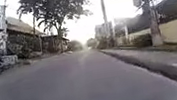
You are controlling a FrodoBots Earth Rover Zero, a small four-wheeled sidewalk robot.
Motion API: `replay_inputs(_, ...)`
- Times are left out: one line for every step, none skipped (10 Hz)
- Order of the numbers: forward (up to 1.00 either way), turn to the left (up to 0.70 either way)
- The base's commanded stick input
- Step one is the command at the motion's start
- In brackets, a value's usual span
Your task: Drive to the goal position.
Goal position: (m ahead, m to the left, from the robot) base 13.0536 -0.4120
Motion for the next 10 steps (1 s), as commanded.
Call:
replay_inputs(1.00, 0.00)
replay_inputs(1.00, 0.00)
replay_inputs(1.00, 0.00)
replay_inputs(1.00, 0.00)
replay_inputs(1.00, 0.00)
replay_inputs(1.00, 0.00)
replay_inputs(1.00, 0.00)
replay_inputs(1.00, 0.00)
replay_inputs(1.00, 0.00)
replay_inputs(1.00, 0.00)
